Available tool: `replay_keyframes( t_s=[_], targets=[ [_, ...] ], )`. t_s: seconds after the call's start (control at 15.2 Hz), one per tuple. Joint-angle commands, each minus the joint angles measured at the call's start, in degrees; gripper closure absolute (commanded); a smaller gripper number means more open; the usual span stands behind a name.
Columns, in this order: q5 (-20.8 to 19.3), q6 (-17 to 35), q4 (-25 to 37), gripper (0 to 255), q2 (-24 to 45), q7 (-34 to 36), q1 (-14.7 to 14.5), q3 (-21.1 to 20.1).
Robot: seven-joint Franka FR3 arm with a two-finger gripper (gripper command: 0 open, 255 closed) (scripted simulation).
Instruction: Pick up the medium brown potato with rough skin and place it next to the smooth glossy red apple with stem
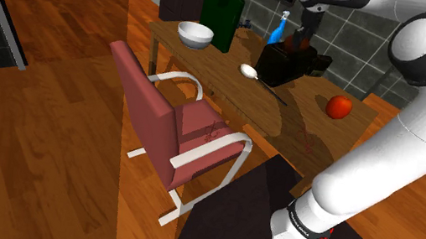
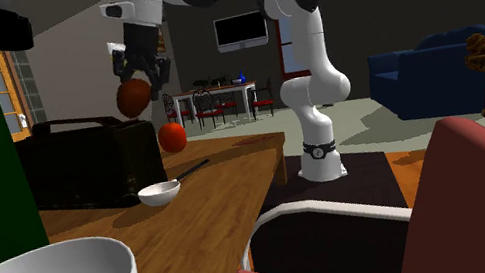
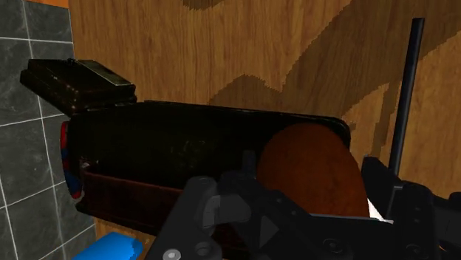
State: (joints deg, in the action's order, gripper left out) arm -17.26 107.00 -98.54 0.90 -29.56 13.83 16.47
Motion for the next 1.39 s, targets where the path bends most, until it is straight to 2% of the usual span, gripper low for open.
replay_keyframes(
  t_s=[0.0,0.59,1.25,1.32],
  targets=[
    [0.07,1.30,-0.92,255,-0.43,-2.73,1.61,1.56],
    [2.88,5.19,0.03,255,1.12,-15.21,7.97,7.60],
    [10.92,7.31,8.22,255,9.13,-31.27,16.89,13.46],
    [10.83,8.08,7.39,255,9.08,-31.12,16.89,13.41]
  ],
)
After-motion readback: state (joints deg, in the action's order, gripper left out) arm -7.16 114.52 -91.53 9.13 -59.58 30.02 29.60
